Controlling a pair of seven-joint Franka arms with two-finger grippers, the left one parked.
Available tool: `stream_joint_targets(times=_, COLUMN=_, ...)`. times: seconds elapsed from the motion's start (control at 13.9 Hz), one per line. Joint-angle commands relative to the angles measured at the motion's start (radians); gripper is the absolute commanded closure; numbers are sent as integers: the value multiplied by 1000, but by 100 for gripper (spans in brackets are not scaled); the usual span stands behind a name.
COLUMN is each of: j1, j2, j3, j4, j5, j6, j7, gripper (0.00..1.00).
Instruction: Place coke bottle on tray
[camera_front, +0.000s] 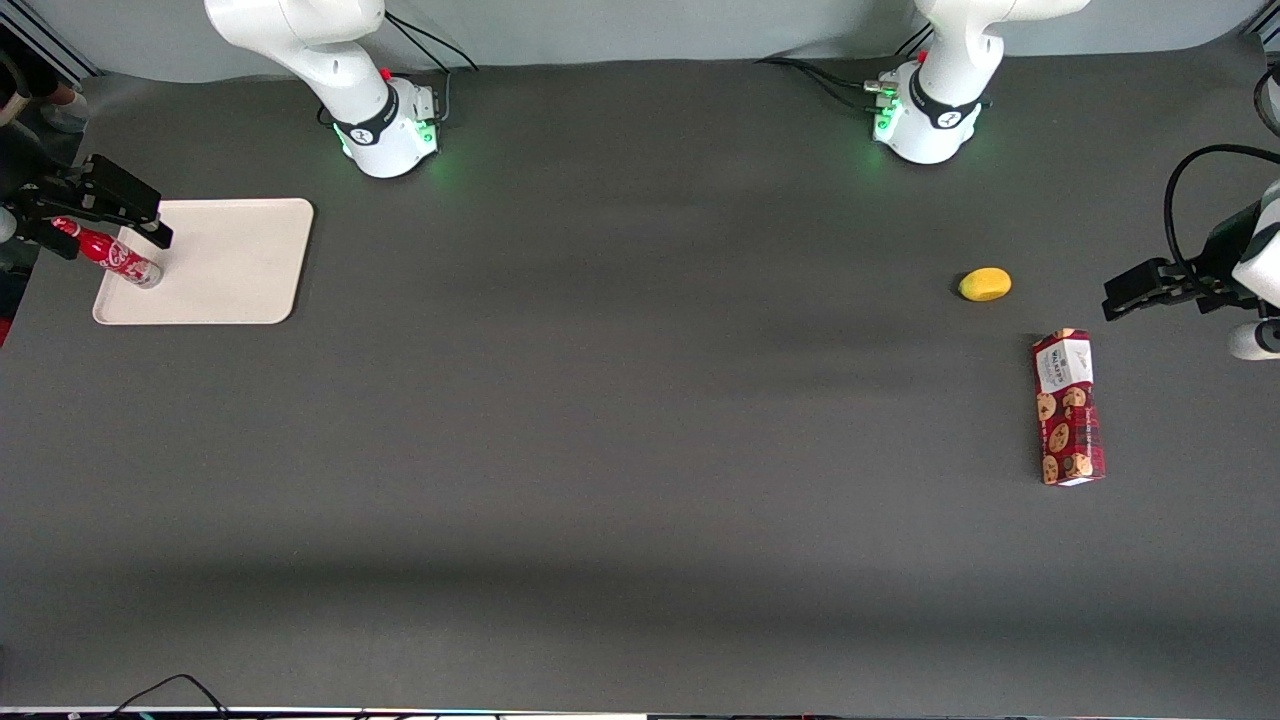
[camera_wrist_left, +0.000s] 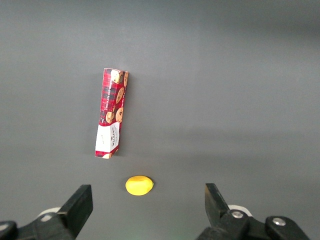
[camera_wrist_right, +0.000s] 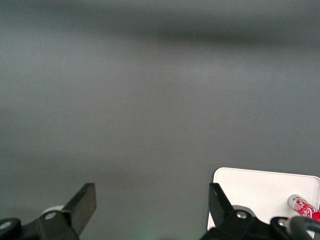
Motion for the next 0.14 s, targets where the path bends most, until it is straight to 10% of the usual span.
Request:
stream_joint_targets(times=0.0, j1=-2, j2=19, j3=-4, j4=27, j5=15, j6=-16, j7=26, gripper=0)
stream_joint_targets(times=0.07, j1=-4, j2=19, j3=-5, j4=27, j5=13, j6=-16, j7=25, gripper=0)
